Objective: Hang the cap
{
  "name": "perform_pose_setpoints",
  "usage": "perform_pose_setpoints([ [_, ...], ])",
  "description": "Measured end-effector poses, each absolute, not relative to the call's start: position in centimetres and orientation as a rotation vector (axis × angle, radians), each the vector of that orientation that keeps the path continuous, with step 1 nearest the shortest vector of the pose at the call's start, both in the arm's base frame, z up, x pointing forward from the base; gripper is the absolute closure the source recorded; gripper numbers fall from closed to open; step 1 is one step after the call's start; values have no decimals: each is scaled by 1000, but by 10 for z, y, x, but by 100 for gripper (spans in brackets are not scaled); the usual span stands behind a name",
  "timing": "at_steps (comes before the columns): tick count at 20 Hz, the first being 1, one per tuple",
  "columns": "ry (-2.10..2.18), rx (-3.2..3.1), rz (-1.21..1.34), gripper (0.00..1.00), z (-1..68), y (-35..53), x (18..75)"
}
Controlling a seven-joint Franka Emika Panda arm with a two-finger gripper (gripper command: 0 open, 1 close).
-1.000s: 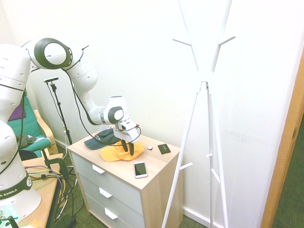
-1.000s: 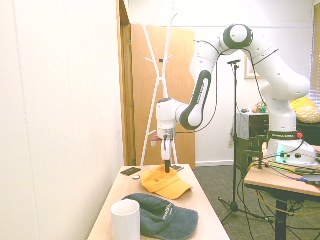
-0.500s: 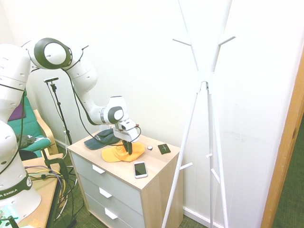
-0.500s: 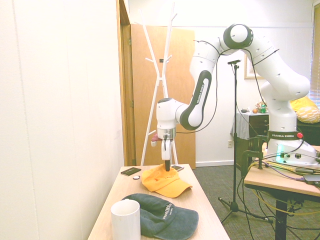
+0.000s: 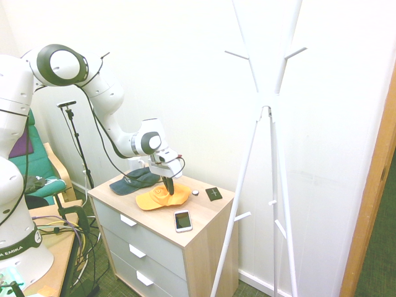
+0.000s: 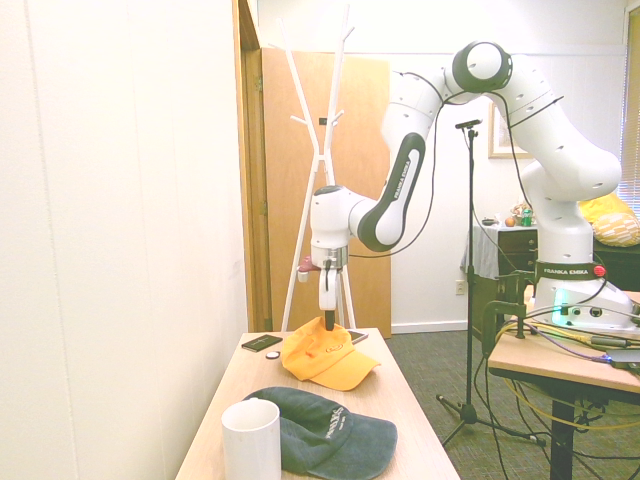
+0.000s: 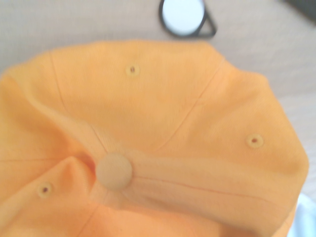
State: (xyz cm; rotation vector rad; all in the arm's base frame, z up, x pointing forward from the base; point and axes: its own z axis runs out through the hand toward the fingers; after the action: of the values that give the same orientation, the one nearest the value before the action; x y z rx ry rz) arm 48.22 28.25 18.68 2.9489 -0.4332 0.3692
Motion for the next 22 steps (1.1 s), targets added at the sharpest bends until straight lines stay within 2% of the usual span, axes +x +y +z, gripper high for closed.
perform_pose_setpoints([
  [7,-283,2736,746,100,317,287,459],
  [15,-314,2281,1158,100,480,196,468],
  [22,-439,2105,1359,100,638,146,467],
])
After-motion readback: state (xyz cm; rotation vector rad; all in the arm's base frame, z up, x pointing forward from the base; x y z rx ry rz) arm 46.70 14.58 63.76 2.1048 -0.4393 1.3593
